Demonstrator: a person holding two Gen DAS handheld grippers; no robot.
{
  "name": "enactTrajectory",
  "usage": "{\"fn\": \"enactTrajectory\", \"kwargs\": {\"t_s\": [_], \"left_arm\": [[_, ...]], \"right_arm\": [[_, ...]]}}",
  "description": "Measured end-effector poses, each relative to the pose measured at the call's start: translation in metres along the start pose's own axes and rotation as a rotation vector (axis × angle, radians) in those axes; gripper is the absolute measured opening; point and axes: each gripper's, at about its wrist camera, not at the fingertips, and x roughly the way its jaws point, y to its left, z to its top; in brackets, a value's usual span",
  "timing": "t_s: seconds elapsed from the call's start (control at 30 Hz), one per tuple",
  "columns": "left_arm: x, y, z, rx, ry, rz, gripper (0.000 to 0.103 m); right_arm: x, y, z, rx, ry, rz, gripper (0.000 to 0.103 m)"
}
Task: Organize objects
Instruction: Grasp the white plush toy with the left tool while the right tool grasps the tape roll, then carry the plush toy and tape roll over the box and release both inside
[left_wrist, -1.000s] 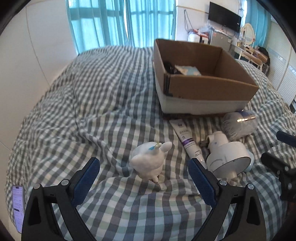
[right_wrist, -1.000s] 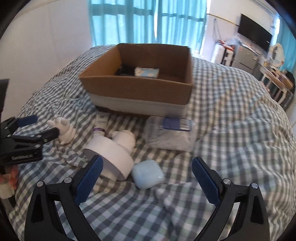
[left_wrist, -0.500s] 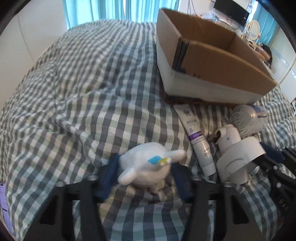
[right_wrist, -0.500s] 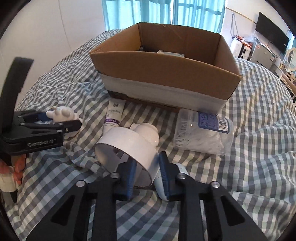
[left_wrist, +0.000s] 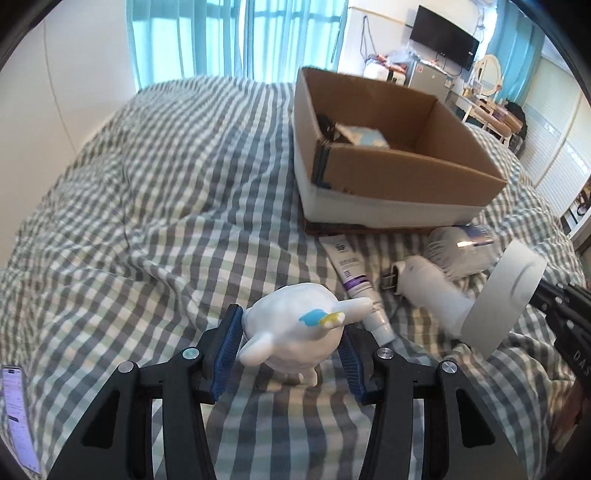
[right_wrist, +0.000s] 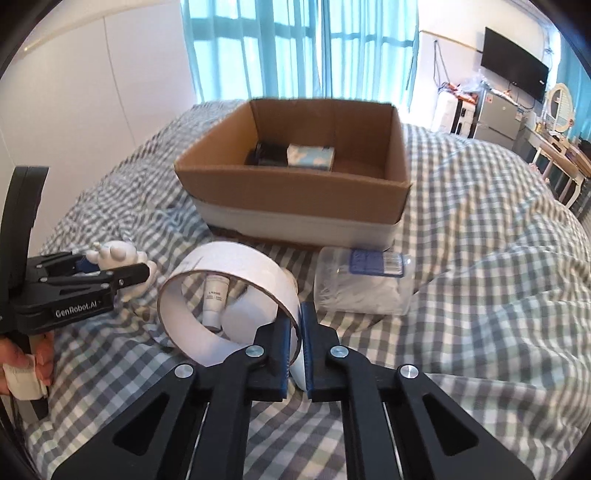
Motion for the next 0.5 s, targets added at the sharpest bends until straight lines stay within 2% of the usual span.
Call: {"fn": "enactTrajectory", "kwargs": {"t_s": [0.5], "left_arm": [[-0.097, -0.023, -0.004, 0.017, -0.192, -0.024, 0.051]], "right_arm": [[-0.101, 0.021, 0.007, -0.07, -0.164, -0.047, 0.004]]}}
